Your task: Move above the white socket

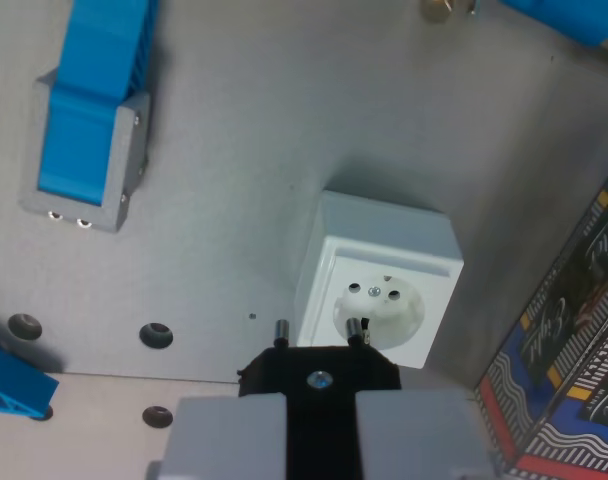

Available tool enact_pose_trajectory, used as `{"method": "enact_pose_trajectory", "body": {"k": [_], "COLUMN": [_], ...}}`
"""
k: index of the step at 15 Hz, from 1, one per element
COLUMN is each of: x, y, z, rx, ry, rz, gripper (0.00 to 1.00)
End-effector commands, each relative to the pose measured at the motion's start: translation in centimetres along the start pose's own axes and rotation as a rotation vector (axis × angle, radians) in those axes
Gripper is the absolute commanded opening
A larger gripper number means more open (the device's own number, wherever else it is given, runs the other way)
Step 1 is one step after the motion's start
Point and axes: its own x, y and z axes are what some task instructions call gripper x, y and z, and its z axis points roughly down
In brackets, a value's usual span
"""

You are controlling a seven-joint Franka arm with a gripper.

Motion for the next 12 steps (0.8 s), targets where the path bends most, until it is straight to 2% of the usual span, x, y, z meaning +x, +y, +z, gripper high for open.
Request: {"method": "enact_pose_trajectory", "body": {"k": [1, 12], "x": [-1.2, -3.7], "y": [0.5, 1.8], "z": [1.4, 6.1], "rx": [0.024, 0.034], "ry": [0.122, 0.102], "rz": [0.142, 0.218], "gripper": [0.0, 0.0]}}
